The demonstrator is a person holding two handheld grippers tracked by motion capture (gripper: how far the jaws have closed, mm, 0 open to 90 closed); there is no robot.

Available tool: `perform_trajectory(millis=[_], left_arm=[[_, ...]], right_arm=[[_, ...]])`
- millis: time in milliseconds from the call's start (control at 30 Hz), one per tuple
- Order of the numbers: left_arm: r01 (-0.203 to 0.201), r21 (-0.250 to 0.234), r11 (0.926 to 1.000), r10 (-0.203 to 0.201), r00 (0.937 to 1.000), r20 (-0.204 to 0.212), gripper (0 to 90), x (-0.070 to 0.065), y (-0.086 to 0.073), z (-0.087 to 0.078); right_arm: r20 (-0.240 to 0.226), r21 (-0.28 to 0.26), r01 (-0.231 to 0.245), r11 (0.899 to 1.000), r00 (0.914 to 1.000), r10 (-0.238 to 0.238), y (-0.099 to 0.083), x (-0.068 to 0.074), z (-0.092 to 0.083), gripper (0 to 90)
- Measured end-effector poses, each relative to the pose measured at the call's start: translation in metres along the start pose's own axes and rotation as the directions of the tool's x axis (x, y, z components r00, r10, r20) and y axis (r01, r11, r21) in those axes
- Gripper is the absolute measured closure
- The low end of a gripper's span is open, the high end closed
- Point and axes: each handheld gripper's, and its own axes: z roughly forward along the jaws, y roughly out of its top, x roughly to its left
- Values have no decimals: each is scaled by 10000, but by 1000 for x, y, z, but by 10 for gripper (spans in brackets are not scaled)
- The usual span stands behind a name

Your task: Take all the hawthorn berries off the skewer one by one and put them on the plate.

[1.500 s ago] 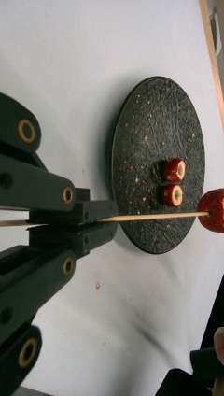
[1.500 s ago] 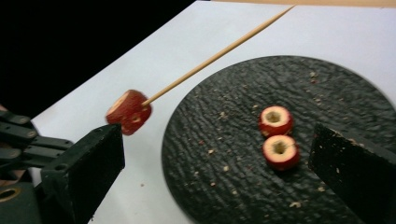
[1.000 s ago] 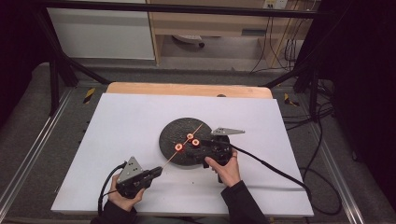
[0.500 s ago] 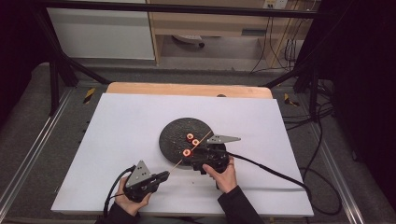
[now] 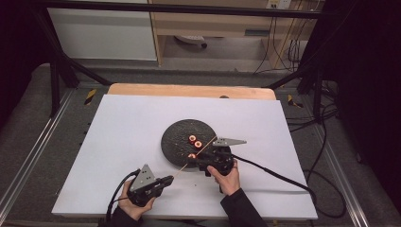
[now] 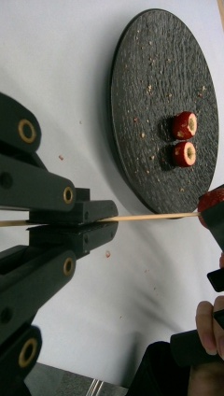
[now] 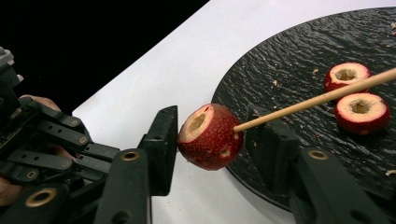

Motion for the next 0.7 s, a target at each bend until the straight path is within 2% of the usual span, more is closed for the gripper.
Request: perform_trajectory(millis=[233,700], left_arm=[[4,-66,10000,-4,10000,27,879,0,0,-1],[-39,-146,9999,39,10000,26,879,-1,1,-1]], right_arm=[[-224,41,-110,9999,9997,111,1,-1,-2,579],[-214,-135,-401,9991,9990,399,4,-6,-9,584]])
